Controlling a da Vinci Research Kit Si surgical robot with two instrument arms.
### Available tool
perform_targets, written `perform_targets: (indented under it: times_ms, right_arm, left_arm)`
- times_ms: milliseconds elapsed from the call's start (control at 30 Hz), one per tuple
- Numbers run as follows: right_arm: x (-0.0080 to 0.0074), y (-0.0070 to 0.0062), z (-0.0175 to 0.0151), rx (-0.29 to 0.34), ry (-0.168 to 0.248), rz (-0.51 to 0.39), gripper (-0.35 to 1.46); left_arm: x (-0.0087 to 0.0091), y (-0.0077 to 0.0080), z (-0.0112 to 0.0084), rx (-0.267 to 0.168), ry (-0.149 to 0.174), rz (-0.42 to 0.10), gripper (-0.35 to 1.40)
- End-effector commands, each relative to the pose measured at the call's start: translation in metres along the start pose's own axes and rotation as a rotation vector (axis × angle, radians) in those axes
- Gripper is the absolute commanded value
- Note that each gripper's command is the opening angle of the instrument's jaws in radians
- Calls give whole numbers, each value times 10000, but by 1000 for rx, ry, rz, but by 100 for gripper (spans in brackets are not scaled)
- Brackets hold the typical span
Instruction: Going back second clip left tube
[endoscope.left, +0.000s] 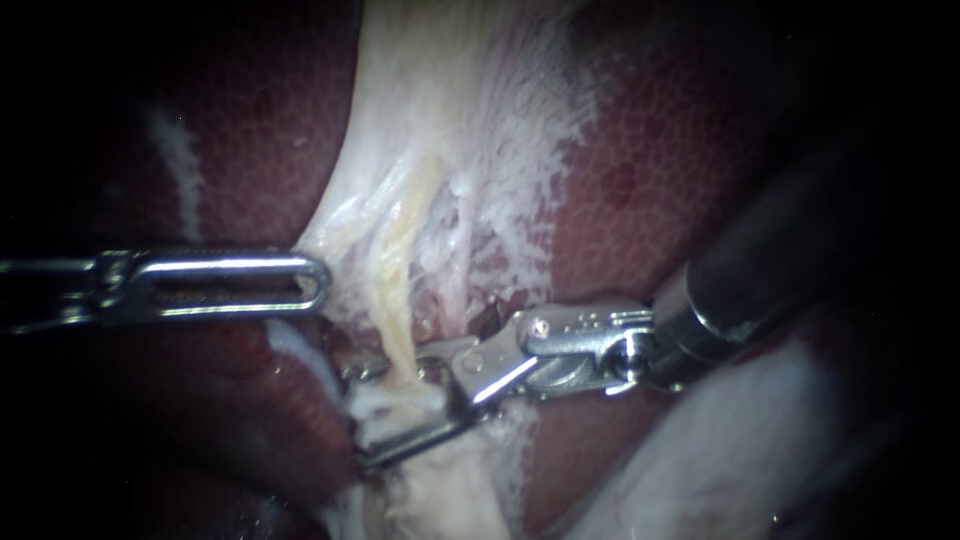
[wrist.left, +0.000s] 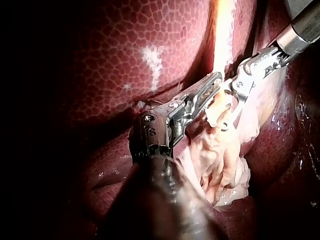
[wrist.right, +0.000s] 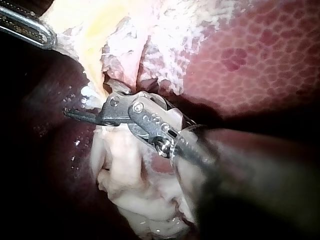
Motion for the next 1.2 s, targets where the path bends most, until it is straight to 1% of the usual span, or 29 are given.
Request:
perform_targets:
  times_ms: [33,167,267,467,600,800,833,933,1133,1200]
  right_arm:
    - [0,1,-2,1,-1,-11,60]
    - [0,0,-8,0,-1,-22,60]
    - [-1,-1,-20,-8,0,-21,60]
    - [2,-6,-54,-27,3,-17,60]
    - [3,-14,-79,-29,4,-12,60]
    - [3,-38,-119,-41,5,-9,60]
    - [5,-42,-128,-46,5,-6,60]
    - [12,-48,-149,-63,6,10,60]
    - [30,-51,-189,-101,11,-12,60]
    - [35,-52,-197,-110,16,-15,60]
  left_arm:
    - [0,0,0,0,0,0,-35]
    - [0,-1,0,0,0,0,-35]
    - [0,-1,0,0,0,0,-35]
    - [0,-1,-1,0,0,0,-35]
    - [0,-1,-1,0,0,0,-35]
    - [0,-1,-1,0,0,0,-35]
    - [0,-1,-1,0,0,0,-35]
    - [0,0,-1,0,0,0,-35]
    - [0,1,-1,0,0,0,-35]
    - [0,1,0,1,0,0,-35]
